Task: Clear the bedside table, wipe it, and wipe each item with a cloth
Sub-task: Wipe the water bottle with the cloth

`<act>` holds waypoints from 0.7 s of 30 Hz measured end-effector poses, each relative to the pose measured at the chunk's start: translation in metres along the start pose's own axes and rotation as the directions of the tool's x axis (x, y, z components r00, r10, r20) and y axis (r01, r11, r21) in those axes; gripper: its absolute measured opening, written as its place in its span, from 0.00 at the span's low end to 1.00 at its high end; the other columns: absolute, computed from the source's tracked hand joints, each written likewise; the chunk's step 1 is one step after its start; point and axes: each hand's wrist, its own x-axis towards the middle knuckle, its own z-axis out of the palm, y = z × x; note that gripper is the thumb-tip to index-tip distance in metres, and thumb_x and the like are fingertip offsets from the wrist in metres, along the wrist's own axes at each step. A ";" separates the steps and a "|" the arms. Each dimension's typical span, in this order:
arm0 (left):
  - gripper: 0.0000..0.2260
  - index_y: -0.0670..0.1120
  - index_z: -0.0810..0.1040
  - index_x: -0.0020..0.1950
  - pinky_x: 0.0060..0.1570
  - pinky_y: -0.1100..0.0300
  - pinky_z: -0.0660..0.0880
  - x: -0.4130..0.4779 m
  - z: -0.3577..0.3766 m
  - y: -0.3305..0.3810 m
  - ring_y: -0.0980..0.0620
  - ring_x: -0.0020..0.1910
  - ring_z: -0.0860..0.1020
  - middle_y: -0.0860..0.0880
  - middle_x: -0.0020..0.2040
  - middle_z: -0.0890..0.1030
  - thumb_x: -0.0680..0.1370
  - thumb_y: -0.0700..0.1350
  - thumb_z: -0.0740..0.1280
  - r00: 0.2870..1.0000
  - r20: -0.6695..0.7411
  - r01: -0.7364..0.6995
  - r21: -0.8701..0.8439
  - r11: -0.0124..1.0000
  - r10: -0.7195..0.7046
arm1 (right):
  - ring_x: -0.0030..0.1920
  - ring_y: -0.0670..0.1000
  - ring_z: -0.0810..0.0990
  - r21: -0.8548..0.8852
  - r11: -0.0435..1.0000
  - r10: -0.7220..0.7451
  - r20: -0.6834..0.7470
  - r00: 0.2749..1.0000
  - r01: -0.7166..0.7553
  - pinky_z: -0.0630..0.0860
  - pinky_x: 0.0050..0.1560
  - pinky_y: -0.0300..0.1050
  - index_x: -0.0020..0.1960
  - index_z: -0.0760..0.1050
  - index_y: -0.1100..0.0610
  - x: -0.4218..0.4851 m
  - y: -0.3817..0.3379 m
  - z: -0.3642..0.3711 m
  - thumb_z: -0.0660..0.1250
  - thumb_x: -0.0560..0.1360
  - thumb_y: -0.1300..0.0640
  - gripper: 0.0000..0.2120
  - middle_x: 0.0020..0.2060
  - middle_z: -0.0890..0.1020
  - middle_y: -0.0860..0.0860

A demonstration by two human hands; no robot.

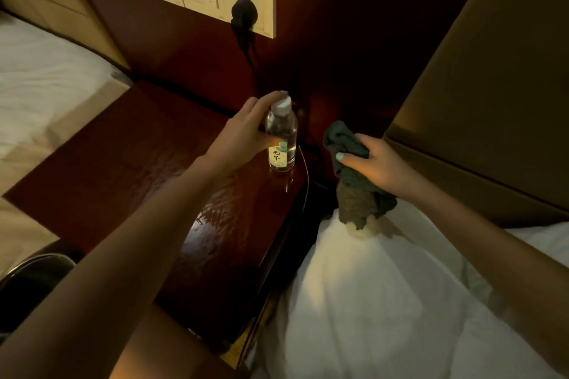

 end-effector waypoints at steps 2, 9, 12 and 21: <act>0.35 0.61 0.55 0.74 0.57 0.46 0.78 -0.001 -0.001 -0.001 0.47 0.60 0.75 0.48 0.66 0.70 0.74 0.47 0.72 1.000 0.006 0.010 0.002 1.000 -0.010 | 0.43 0.44 0.82 0.004 1.000 0.014 0.019 1.000 -0.014 0.77 0.43 0.36 0.53 0.75 0.52 -0.001 0.003 0.009 0.65 0.78 0.59 0.05 0.44 0.81 0.51; 0.36 0.61 0.55 0.75 0.58 0.47 0.78 -0.003 -0.006 0.004 0.49 0.62 0.76 0.48 0.70 0.72 0.75 0.45 0.72 0.998 0.059 0.022 -0.016 1.000 -0.021 | 0.47 0.49 0.82 -0.080 0.996 0.034 0.055 0.998 -0.030 0.78 0.50 0.47 0.57 0.73 0.52 -0.003 -0.007 0.029 0.65 0.78 0.56 0.08 0.46 0.81 0.49; 0.36 0.58 0.56 0.75 0.61 0.46 0.76 -0.010 -0.018 0.009 0.50 0.65 0.74 0.49 0.70 0.71 0.74 0.46 0.73 0.998 0.057 0.020 -0.023 1.000 -0.019 | 0.47 0.47 0.81 -0.085 0.996 0.012 0.040 0.999 -0.009 0.77 0.49 0.46 0.57 0.74 0.52 -0.004 -0.020 0.039 0.66 0.78 0.55 0.08 0.46 0.81 0.48; 0.24 0.53 0.69 0.70 0.63 0.52 0.72 -0.134 -0.115 -0.010 0.54 0.60 0.74 0.50 0.63 0.74 0.75 0.48 0.72 0.958 -0.207 0.222 0.088 0.971 -0.200 | 0.46 0.46 0.79 -0.115 0.968 -0.200 0.191 0.961 0.224 0.75 0.43 0.41 0.57 0.73 0.52 -0.001 -0.103 0.114 0.66 0.78 0.53 0.08 0.45 0.80 0.47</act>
